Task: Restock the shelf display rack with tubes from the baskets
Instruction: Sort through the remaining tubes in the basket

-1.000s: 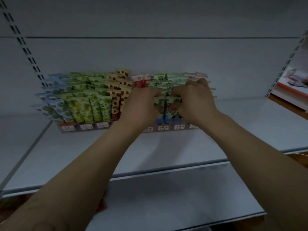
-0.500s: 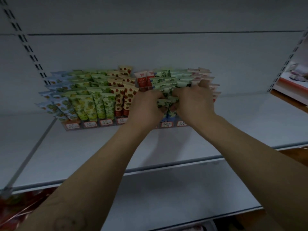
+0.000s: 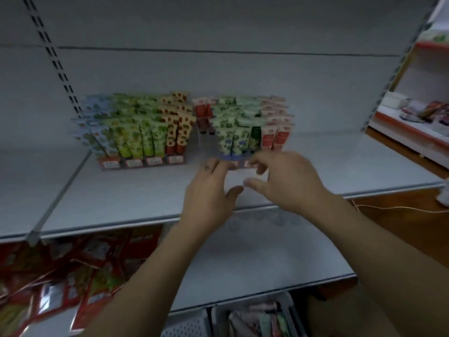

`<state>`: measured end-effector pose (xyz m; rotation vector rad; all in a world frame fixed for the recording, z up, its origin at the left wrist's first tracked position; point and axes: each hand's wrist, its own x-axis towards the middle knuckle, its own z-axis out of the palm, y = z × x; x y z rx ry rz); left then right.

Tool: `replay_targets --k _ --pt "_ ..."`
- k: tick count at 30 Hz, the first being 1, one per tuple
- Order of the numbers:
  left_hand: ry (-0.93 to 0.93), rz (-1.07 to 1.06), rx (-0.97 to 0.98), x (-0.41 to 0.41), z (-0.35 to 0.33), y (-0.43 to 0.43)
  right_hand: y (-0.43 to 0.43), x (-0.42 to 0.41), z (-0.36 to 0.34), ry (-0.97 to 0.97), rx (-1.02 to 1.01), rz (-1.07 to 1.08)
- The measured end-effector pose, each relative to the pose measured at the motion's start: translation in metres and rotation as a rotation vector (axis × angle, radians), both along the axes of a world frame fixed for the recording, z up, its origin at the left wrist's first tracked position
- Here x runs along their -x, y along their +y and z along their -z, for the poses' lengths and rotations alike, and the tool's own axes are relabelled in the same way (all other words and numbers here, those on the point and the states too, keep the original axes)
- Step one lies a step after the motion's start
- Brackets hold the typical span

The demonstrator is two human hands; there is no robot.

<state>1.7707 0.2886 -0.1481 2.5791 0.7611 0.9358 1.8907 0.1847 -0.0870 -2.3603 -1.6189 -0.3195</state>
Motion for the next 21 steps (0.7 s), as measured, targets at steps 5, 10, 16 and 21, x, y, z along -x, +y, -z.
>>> replay_targets --k 5,10,16,21 --pt "0.049 0.152 -0.107 0.019 0.060 -0.033 -0.033 0.018 0.073 0.054 0.534 -0.060" --pt "0.125 0.231 -0.056 0.030 0.130 -0.076 -0.074 0.009 0.163 0.088 0.927 -0.074" --pt "0.609 0.294 0.277 0.039 0.221 -0.094 -0.109 0.001 0.238 0.274 1.200 0.034" --pt "0.788 0.295 0.393 0.042 0.263 -0.092 -0.123 0.000 0.271 0.402 1.267 0.058"
